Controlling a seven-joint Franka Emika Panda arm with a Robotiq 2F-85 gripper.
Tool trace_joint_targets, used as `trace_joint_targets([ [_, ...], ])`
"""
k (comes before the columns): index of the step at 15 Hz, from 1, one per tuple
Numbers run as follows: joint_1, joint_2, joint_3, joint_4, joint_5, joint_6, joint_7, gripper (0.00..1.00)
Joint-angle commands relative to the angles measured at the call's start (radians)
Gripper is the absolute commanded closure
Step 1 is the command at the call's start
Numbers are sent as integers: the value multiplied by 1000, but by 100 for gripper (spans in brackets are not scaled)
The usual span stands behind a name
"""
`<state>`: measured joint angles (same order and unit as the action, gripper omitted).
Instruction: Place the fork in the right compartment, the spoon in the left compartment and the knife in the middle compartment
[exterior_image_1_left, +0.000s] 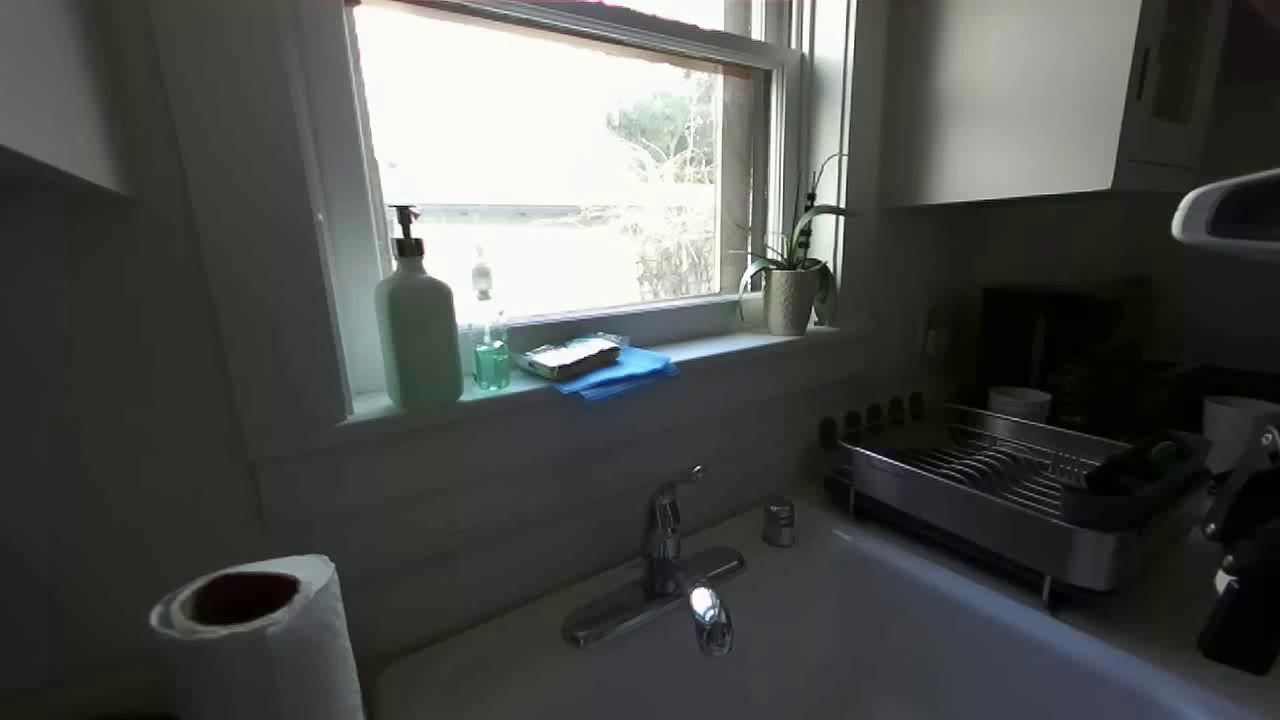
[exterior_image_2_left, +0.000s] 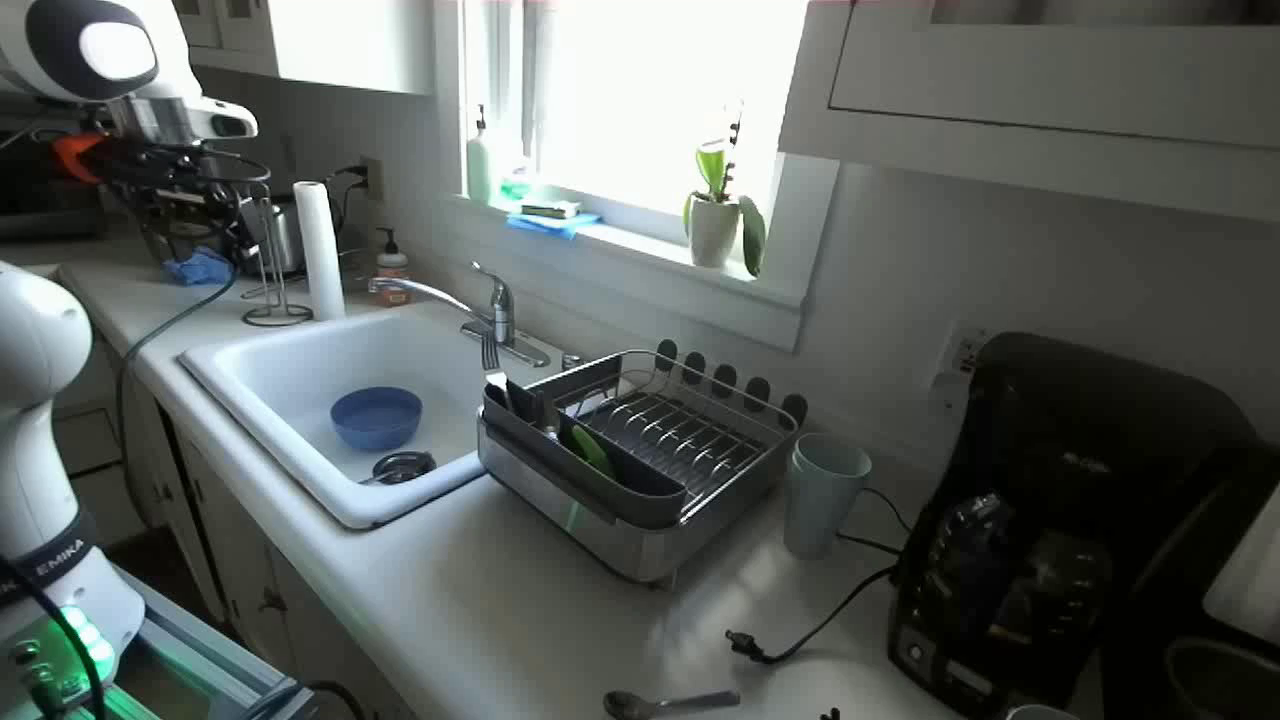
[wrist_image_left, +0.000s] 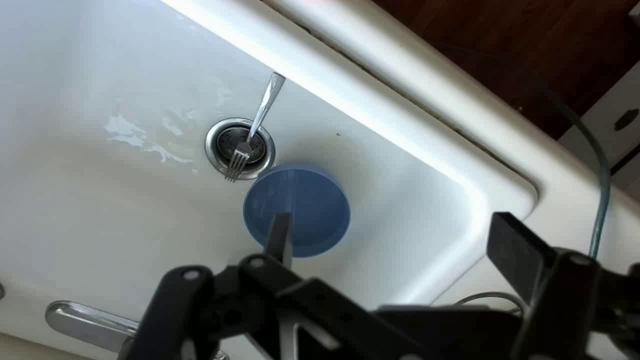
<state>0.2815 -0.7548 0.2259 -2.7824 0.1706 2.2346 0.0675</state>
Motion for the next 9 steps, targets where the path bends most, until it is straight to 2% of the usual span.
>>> trace_joint_targets([
  [1, 5, 1, -5, 2, -5, -3, 4, 0],
  [5, 5, 4, -5, 2, -5, -3, 4, 0],
  [9, -101, -3, -63, 2, -45, -35, 27, 0],
])
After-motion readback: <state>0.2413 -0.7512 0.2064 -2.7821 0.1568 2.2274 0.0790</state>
